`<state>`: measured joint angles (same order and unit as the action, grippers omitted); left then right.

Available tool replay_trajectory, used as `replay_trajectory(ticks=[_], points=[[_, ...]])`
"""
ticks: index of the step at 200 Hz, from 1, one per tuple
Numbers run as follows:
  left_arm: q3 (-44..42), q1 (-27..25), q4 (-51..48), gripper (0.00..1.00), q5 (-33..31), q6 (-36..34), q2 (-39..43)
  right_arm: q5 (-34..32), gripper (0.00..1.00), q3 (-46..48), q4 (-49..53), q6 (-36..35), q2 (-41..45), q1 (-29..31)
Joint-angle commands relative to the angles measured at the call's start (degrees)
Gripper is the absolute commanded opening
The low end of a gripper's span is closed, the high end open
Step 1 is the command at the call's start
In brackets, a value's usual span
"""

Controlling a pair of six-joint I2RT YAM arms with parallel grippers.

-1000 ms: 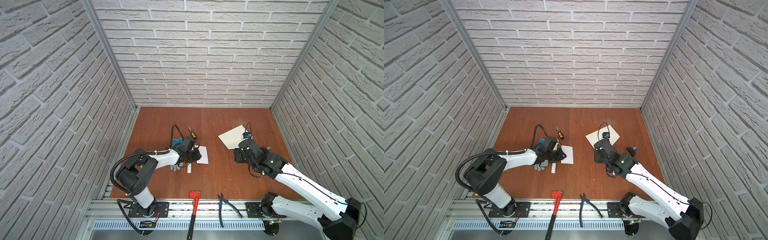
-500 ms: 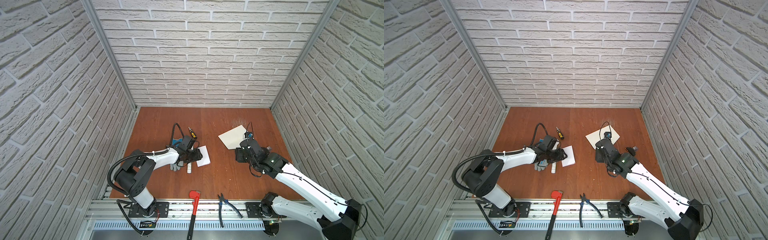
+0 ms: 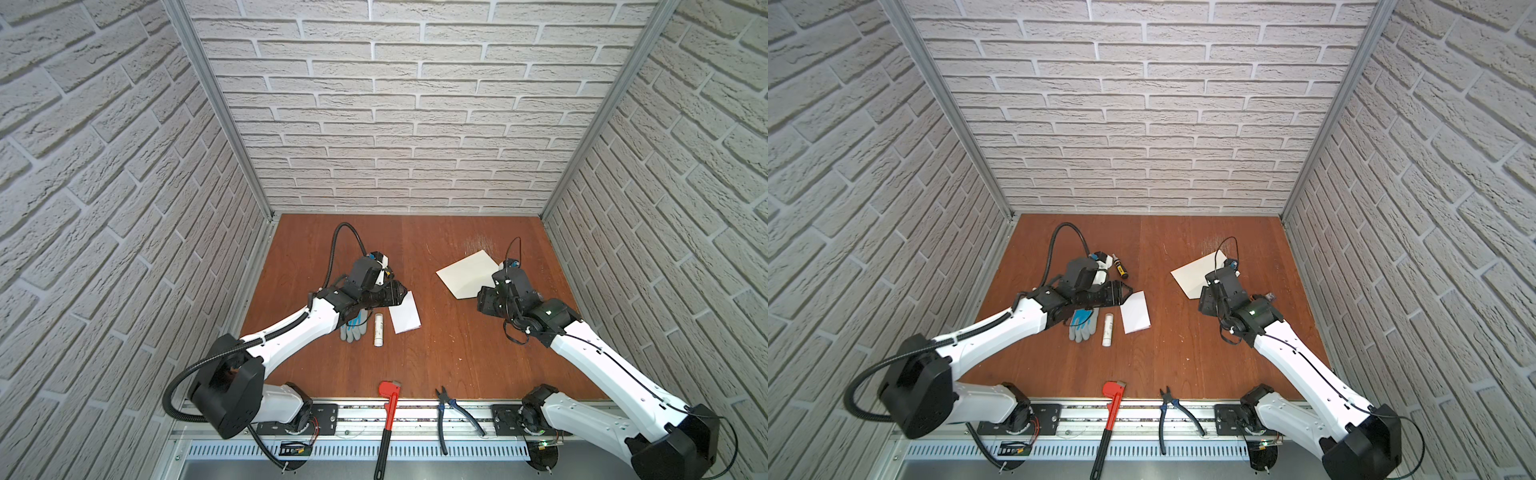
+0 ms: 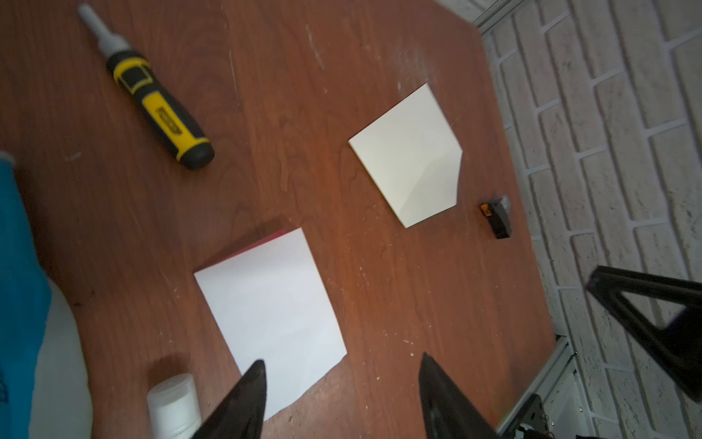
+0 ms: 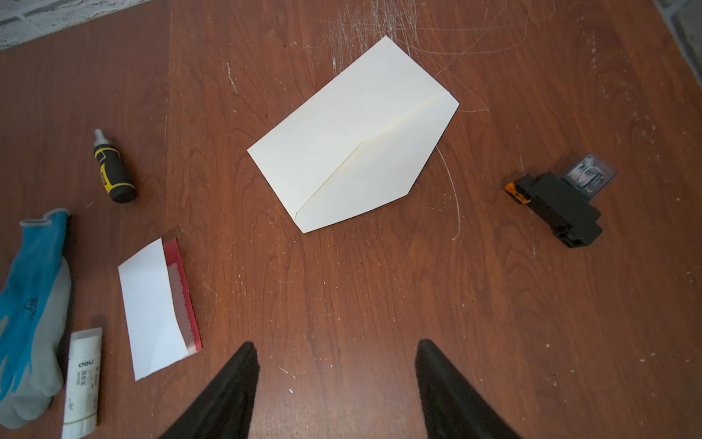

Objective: Place the letter into the envelope and seal it
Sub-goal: 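Lower the right gripper onto the cream envelope's nearer edge while the left gripper lifts away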

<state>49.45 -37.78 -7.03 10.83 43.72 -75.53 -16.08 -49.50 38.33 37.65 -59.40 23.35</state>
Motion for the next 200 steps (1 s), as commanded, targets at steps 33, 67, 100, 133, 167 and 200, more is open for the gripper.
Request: replay_trajectory(ticks=[33, 67, 100, 133, 167, 200], points=[[-7.35, -1.55, 12.76, 0.66, -3.27, -7.57, 7.16, 9.10, 0.69, 3.68, -10.10, 6.49, -6.84, -8.68], [-9.03, -2.17, 15.42, 0.70, -2.51, -10.30, 7.88, 13.62, 0.69, 8.18, -18.43, 9.92, -10.52, -14.31], [-10.86, -2.13, 19.80, 0.72, -1.25, -11.19, 7.73, 16.33, 0.67, 10.73, -25.98, 10.51, -14.43, -17.50], [-10.76, -2.12, 21.61, 0.71, 0.10, -11.89, 5.48, 18.45, 0.66, 13.32, -32.65, 11.47, -16.53, -19.96], [-10.96, -2.20, 24.54, 0.71, 1.47, -11.82, 2.93, 19.65, 0.63, 14.08, -37.05, 11.58, -19.32, -21.65], [-10.78, -2.16, 26.43, 0.71, 2.26, -12.16, 1.12, 21.80, 0.59, 15.05, -43.07, 12.58, -23.17, -23.24]])
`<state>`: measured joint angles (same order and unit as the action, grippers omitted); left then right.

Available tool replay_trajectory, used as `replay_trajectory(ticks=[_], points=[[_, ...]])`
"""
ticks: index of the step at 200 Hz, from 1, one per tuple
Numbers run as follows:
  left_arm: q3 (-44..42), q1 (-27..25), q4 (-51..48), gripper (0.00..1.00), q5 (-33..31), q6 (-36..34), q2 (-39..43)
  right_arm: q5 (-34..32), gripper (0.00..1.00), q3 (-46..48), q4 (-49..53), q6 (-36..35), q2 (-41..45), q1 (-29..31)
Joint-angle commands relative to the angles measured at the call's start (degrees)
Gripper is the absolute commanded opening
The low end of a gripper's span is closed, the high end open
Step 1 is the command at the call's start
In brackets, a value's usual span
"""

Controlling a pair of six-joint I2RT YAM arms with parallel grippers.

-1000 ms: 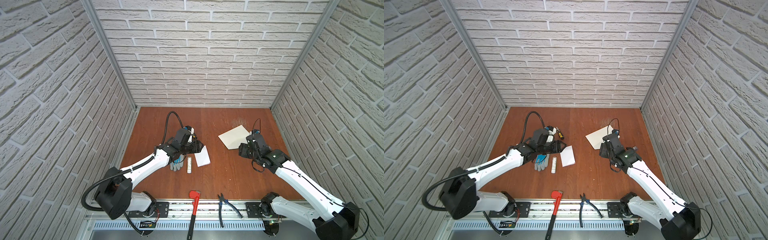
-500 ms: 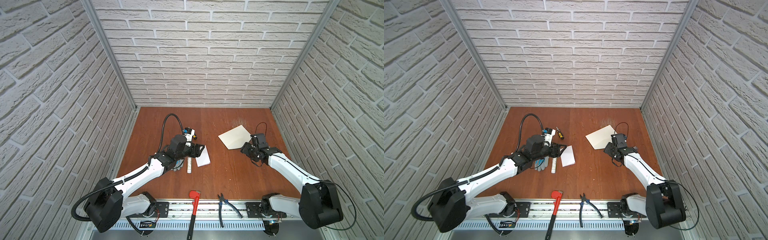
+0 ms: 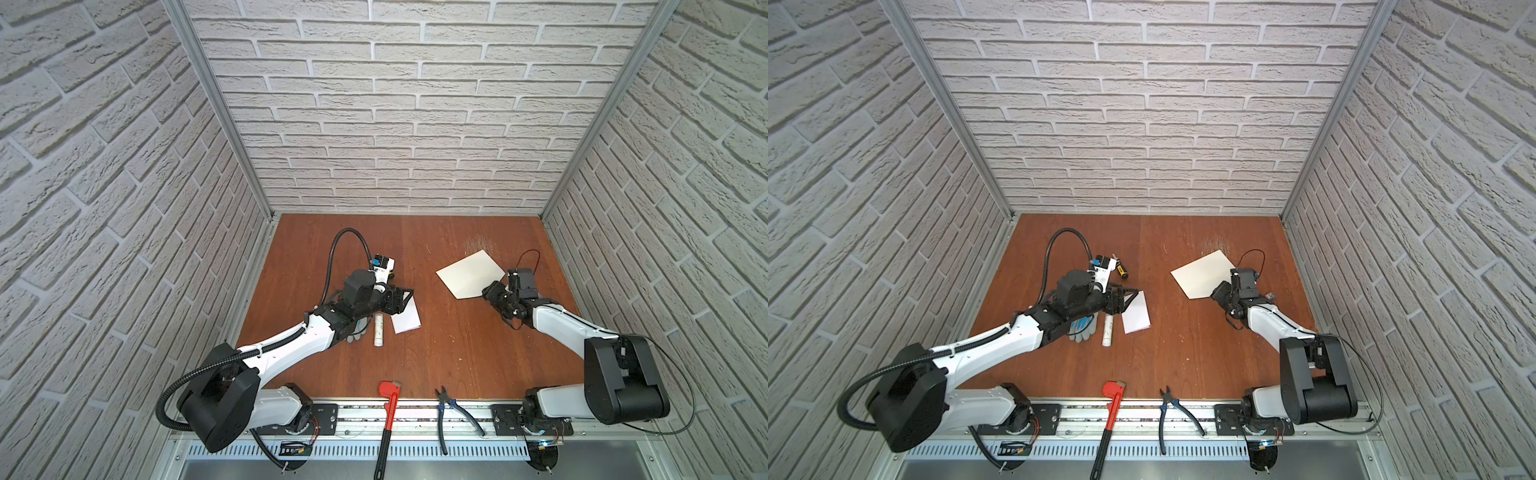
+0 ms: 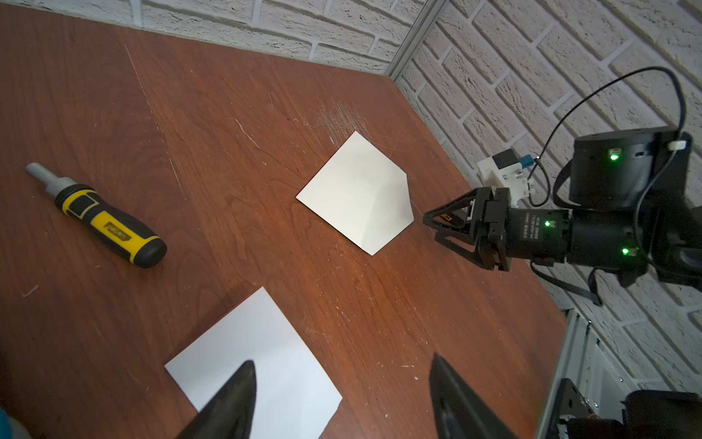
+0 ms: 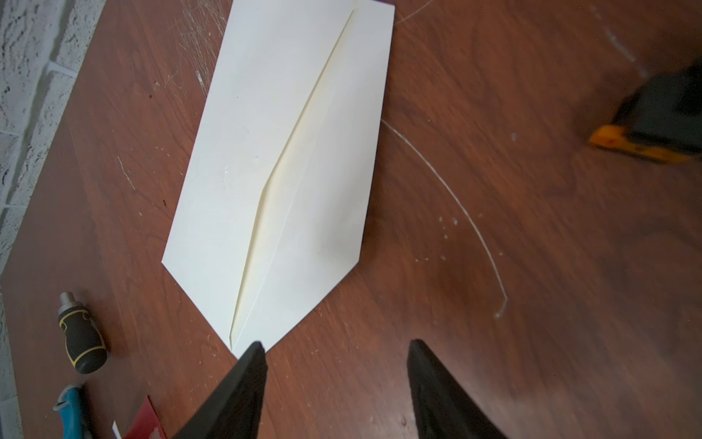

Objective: Place the letter into the envelope and seal it
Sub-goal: 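Lower the right gripper onto the cream envelope's nearer edge while the left gripper lifts away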

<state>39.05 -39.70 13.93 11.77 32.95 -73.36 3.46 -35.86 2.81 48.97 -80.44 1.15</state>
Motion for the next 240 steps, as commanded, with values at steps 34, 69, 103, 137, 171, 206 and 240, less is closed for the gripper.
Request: replay_trajectory(ticks=[34, 69, 103, 137, 171, 206, 240], points=[[0.14, -0.12, 5.71, 0.71, 1.33, -2.25, -2.19, 3.93, 0.57, 2.00, -13.26, 2.95, -6.88, -2.08], [0.84, 0.23, 5.71, 0.71, 2.02, -2.79, -3.27, 5.00, 0.55, 1.85, -18.84, 4.44, -11.25, -2.55], [0.84, 0.33, 6.28, 0.71, 2.19, -2.89, -3.91, 5.15, 0.52, 1.50, -22.03, 4.69, -14.24, -2.59], [0.94, 0.58, 6.43, 0.71, 2.29, -2.98, -4.24, 5.15, 0.41, 1.98, -23.45, 4.39, -15.18, -2.76], [0.94, 0.56, 6.34, 0.71, 2.42, -2.98, -4.16, 5.84, 0.21, 2.28, -23.27, 2.97, -13.77, -2.74], [0.26, 0.59, 5.63, 0.71, 2.30, -2.50, -2.32, 7.07, 0.06, 1.68, -17.55, -0.22, -8.14, -2.77], [-0.90, -0.07, 1.88, 0.71, 0.77, -2.35, 2.29, 7.08, 0.06, -1.77, -0.13, -6.75, 3.60, -2.56]])
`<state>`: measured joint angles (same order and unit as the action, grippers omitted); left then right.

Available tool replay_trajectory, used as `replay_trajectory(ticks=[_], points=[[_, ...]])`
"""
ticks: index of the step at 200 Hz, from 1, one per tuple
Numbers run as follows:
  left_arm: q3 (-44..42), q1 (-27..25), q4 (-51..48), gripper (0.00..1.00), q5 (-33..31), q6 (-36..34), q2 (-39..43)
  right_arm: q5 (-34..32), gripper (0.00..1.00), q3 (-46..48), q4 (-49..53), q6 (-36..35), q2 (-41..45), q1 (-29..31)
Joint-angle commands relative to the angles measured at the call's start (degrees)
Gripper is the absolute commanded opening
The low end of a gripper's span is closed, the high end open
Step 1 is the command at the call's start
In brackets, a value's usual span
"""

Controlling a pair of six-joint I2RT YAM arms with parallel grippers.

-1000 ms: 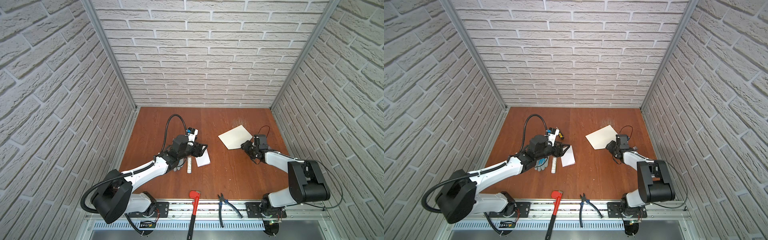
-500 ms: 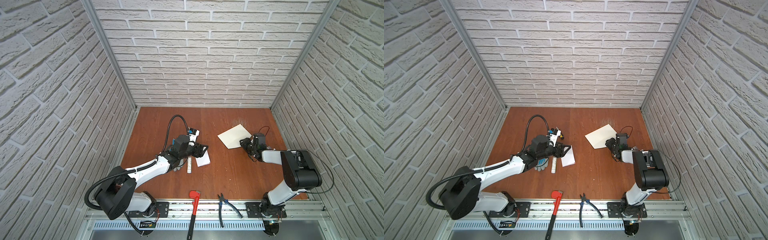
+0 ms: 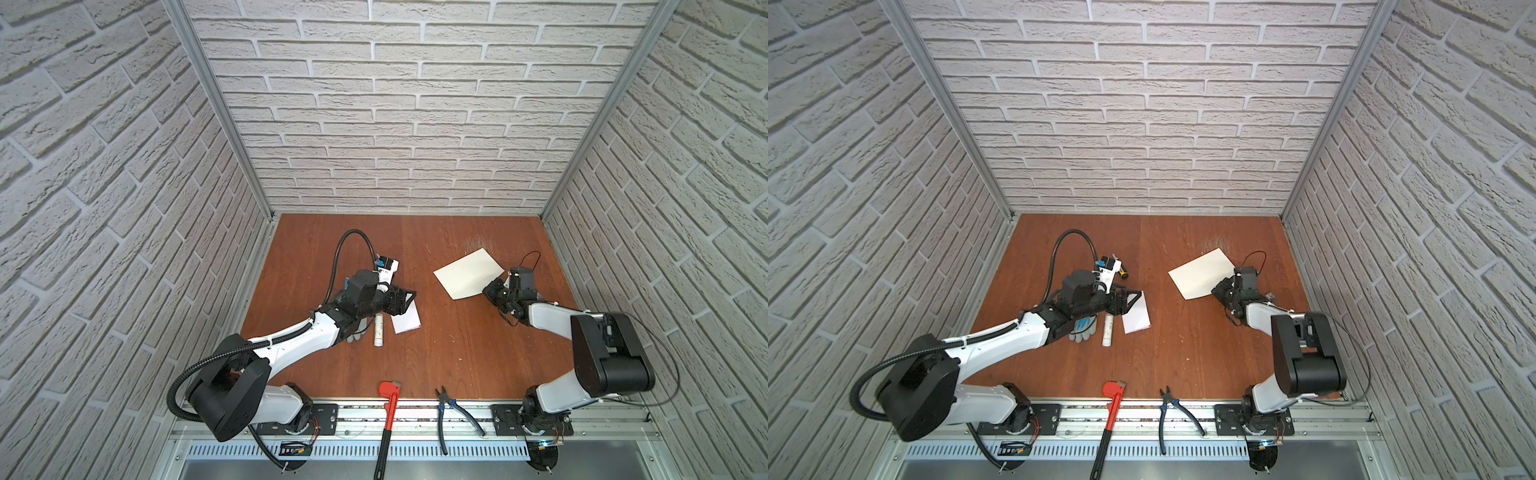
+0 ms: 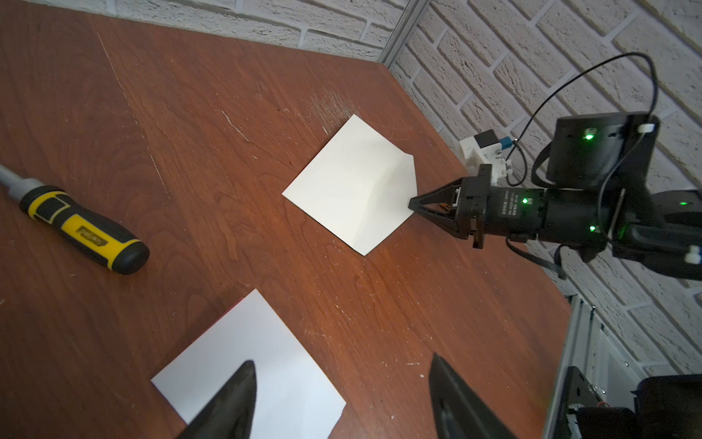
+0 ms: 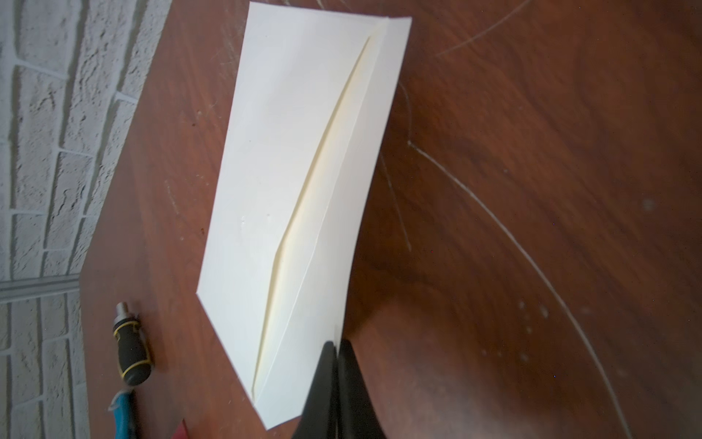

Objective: Place the letter into the envelope and seal it

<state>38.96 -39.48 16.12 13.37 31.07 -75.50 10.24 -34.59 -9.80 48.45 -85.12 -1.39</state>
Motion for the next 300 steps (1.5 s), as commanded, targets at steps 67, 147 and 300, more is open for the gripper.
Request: replay_trajectory(ticks=[67, 147, 300], points=[[-4.83, -2.15, -13.38, 0.71, -5.30, 0.10, 18.85, 1.39, 0.06, -16.48, 55.00, -21.36, 20.88, 0.24], [-5.03, -2.26, -27.17, 0.71, -9.10, -2.15, 32.13, 10.87, 0.06, -20.61, 69.33, -28.85, 21.06, 4.76], [-4.23, -2.57, -30.71, 0.71, -10.37, -2.68, 34.99, 5.52, 0.06, -21.49, 63.07, -32.45, 5.76, 15.72]])
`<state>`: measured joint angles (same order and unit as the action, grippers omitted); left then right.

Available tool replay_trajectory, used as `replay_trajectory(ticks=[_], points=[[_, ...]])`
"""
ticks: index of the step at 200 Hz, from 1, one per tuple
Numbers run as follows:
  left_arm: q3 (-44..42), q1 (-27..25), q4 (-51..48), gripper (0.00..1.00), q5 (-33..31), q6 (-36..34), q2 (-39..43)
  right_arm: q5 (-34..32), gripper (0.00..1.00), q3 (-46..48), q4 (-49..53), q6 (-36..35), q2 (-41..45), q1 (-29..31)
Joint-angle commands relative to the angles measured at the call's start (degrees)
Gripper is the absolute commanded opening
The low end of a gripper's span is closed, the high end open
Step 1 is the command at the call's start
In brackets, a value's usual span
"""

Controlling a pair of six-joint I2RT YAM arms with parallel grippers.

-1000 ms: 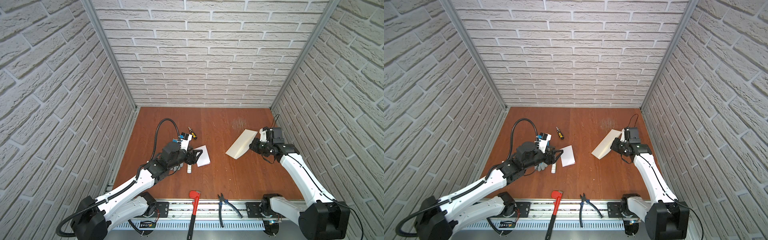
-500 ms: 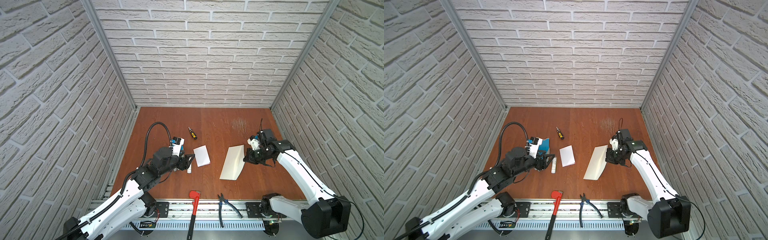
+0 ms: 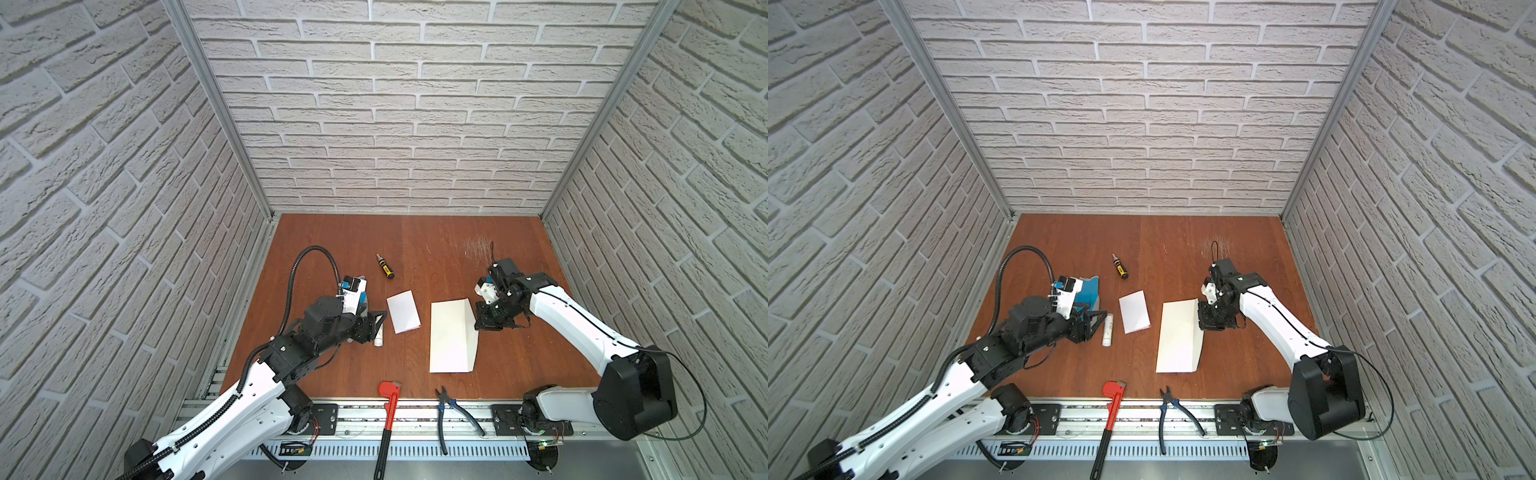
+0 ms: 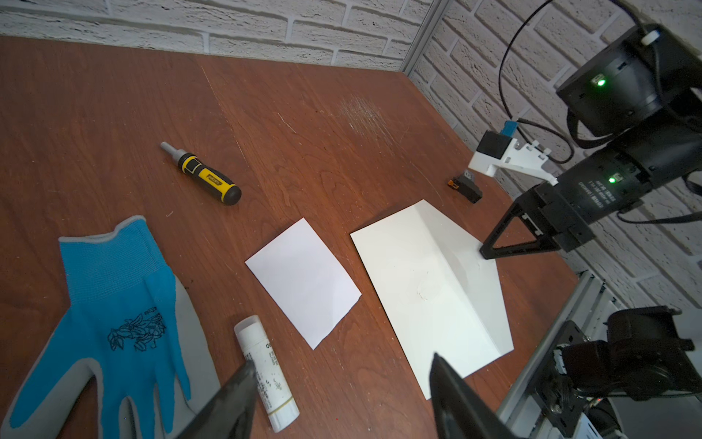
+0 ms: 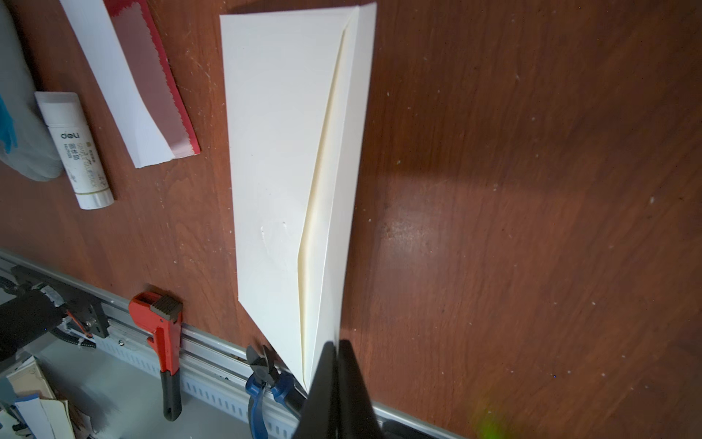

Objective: Place the letter into the envelope and seal it

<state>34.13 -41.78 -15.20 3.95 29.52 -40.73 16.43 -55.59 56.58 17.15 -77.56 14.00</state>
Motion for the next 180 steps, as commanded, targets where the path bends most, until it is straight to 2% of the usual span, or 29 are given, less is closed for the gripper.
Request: replay_trajectory(ticks=[1, 39, 117, 139, 159, 180], points=[[0.59, -0.30, 0.61, 0.71, -0.95, -1.09, 0.21, -0.63, 0.06, -0.48, -3.45, -1.15, -1.89, 0.33], [0.59, -0.33, 0.56, 0.71, -0.92, -1.17, -0.16, -0.53, 0.07, -0.26, -6.26, -0.80, -4.67, 0.41], [1.35, -0.34, 0.44, 0.71, -1.02, -2.01, -2.06, -1.54, 0.16, -1.26, -7.88, -1.68, -8.38, 0.63], [1.54, -0.33, 0.44, 0.71, -1.04, -2.17, -2.20, -1.99, 0.22, -1.70, -7.31, -1.37, -8.44, 0.76], [1.64, -0.34, 0.44, 0.71, -1.09, -2.35, -2.36, -3.34, 0.33, -2.14, -6.33, -0.90, -7.34, 0.88], [1.64, -0.32, 0.52, 0.71, -1.11, -2.44, -2.43, -5.28, 0.40, -3.10, -4.80, -0.30, -5.11, 1.23]])
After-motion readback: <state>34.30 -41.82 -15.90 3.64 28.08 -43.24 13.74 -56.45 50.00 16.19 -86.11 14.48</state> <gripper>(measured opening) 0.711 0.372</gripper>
